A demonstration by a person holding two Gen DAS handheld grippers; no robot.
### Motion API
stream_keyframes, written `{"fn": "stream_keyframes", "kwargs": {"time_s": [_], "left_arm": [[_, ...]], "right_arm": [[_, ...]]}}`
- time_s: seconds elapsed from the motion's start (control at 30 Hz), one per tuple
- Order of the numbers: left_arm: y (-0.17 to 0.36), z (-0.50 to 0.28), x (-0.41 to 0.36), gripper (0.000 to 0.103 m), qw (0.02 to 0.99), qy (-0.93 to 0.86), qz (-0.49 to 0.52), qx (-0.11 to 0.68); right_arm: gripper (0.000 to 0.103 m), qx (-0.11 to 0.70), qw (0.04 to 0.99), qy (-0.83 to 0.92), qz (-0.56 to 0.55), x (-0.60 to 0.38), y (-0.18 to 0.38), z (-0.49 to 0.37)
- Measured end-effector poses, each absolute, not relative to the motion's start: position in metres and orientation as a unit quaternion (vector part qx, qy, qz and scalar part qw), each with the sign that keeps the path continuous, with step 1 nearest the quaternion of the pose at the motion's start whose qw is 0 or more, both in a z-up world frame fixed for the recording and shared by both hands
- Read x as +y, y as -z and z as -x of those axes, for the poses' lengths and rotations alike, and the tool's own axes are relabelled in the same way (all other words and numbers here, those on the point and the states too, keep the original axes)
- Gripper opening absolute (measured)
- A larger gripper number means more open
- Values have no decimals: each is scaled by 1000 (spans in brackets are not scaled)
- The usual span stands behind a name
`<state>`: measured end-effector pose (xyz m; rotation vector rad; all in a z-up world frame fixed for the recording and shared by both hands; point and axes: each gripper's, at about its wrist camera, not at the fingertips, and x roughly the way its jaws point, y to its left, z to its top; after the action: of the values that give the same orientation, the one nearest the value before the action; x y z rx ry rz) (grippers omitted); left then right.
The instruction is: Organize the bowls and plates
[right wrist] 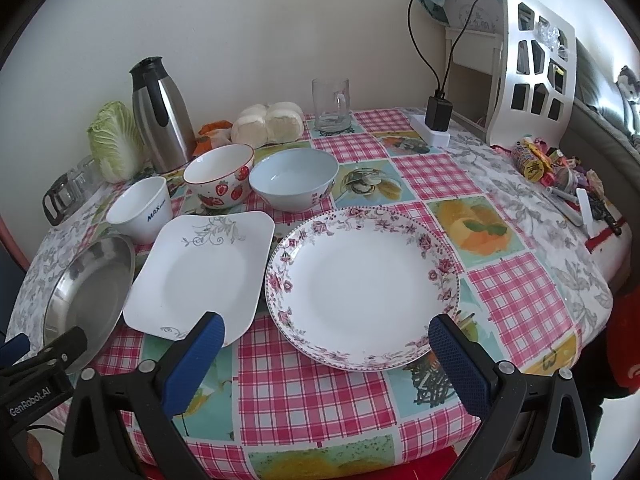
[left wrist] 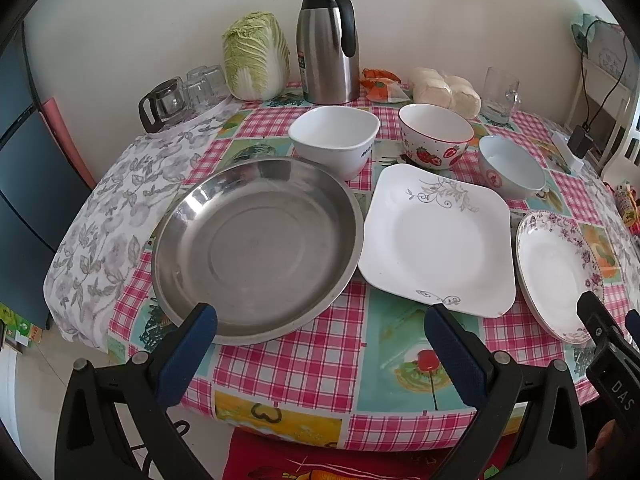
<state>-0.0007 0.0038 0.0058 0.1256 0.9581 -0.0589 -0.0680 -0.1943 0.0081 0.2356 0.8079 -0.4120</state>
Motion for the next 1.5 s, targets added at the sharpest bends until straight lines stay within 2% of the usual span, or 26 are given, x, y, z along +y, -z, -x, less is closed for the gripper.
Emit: {"fn": "stream_keyframes", "kwargs": {"time_s": [1.5], "left_arm": [[-4, -2, 0, 103, 883, 25, -59, 466]], "right_arm": [[103, 402, 888, 191, -120, -200, -1, 63]]}}
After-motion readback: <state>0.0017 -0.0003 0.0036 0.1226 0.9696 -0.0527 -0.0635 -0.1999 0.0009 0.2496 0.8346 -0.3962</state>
